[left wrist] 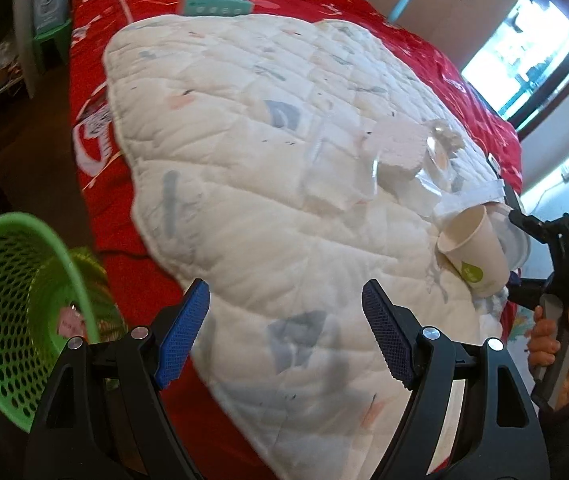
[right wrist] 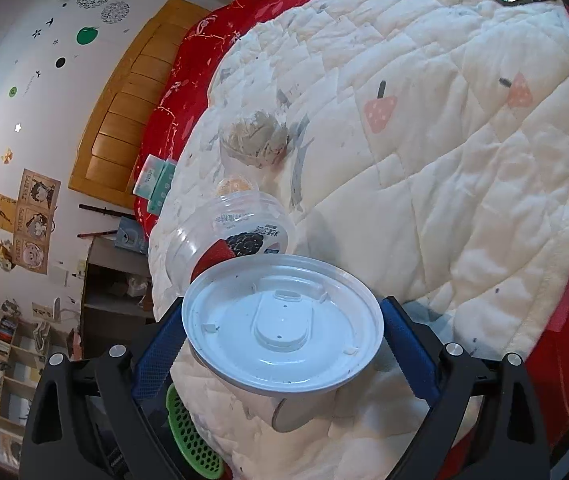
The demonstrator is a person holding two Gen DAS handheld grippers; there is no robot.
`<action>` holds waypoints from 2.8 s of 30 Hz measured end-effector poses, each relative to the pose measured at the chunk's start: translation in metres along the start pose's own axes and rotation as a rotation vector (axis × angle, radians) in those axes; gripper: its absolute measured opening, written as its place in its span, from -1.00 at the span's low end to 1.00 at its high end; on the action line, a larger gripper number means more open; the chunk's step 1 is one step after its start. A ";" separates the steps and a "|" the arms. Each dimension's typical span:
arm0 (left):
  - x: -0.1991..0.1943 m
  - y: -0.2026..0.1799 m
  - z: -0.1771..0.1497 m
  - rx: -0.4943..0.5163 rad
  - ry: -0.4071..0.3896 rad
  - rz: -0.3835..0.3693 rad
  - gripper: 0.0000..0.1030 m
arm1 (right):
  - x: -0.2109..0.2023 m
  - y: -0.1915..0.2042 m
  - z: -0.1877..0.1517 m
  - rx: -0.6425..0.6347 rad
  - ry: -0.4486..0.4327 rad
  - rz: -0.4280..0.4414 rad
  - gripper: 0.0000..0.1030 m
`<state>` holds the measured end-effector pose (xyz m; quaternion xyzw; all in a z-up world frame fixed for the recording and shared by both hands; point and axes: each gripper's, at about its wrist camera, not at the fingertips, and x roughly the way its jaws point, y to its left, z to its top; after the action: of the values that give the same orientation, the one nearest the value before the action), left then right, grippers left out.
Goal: Collect trash
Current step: 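Grasp the white cup lid with the right tool while the left tool grasps the clear tray, then carry the clear tray with the left tool to the basket and release it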
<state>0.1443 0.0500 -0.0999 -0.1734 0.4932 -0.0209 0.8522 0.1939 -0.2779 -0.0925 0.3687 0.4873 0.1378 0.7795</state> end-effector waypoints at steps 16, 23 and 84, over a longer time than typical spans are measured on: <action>0.059 -0.043 0.052 0.171 -0.044 0.032 0.51 | -0.043 0.016 -0.011 -0.142 -0.084 -0.020 0.76; 0.073 -0.050 0.062 0.216 -0.076 0.059 0.21 | -0.051 0.022 -0.020 -0.190 -0.094 -0.020 0.76; -0.083 0.228 -0.105 -0.360 -0.047 0.278 0.36 | 0.057 0.218 -0.196 -0.686 0.267 0.176 0.76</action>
<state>-0.0185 0.2525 -0.1504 -0.2533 0.4883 0.1889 0.8134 0.0843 -0.0077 -0.0253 0.1054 0.4765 0.4060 0.7727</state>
